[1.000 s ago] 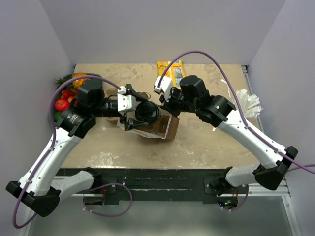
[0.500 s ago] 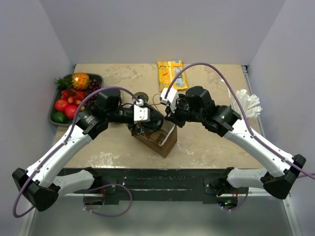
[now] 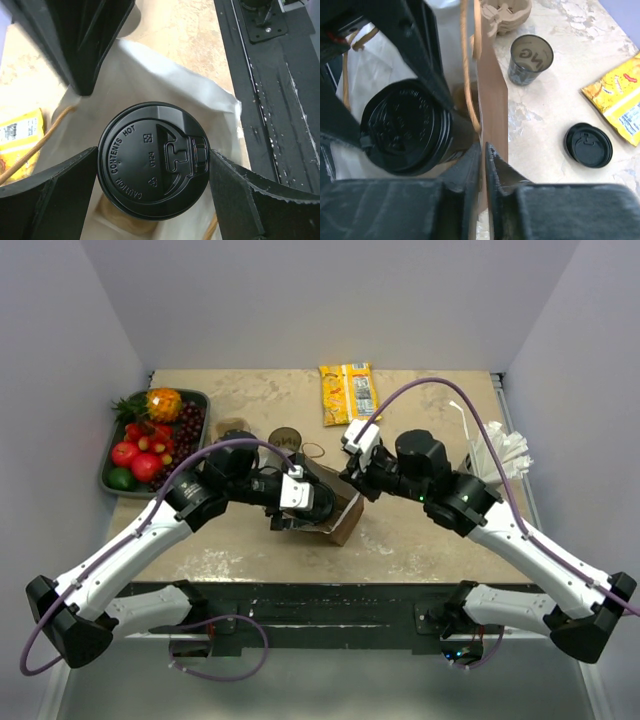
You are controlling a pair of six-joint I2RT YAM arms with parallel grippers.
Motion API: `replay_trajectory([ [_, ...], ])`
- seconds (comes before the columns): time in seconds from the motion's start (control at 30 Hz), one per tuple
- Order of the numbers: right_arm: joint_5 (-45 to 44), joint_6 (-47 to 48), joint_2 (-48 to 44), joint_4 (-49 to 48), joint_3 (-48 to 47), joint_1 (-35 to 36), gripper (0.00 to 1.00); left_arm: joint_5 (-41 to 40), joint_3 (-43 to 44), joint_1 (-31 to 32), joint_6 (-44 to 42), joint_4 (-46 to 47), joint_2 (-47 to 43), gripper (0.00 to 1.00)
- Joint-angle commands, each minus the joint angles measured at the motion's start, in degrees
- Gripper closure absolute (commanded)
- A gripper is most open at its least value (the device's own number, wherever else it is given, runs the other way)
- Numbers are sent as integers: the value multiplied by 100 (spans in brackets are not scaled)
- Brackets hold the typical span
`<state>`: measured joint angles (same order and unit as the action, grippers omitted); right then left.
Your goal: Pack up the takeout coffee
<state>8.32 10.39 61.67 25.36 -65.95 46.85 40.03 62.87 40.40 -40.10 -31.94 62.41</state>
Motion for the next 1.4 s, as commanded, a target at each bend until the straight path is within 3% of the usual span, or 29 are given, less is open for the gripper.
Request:
replay_trajectory([
  [0.0,354,-195,450,-270,-426,0,83,84,-152,20,-68,-40,-89,100],
  [0.2,320,-310,917,-401,-567,0,69,-30,-451,73,46,144,-124,100],
  [0.27,328,-301,952,-392,-611,0,76,-109,-486,117,107,224,-142,100],
  [0.3,416,-310,944,-375,-664,0,93,-136,-486,126,107,232,-150,100],
  [0.33,477,-319,926,-366,-673,8,99,-179,-495,134,107,232,-168,100],
  [0.53,1127,-345,820,-559,-779,0,100,-408,-443,214,81,513,-186,100],
  [0.77,1769,-380,891,-454,-814,52,100,-654,-354,258,-813,435,166,100],
  [1.1,1761,-231,768,-242,-516,316,100,-742,146,258,-1510,-198,193,100],
  [1.2,1595,-90,733,-304,-375,360,100,-777,339,249,-1089,-102,131,100],
  [1.37,1208,-186,715,-400,-366,421,100,-1172,226,249,421,547,52,100],
])
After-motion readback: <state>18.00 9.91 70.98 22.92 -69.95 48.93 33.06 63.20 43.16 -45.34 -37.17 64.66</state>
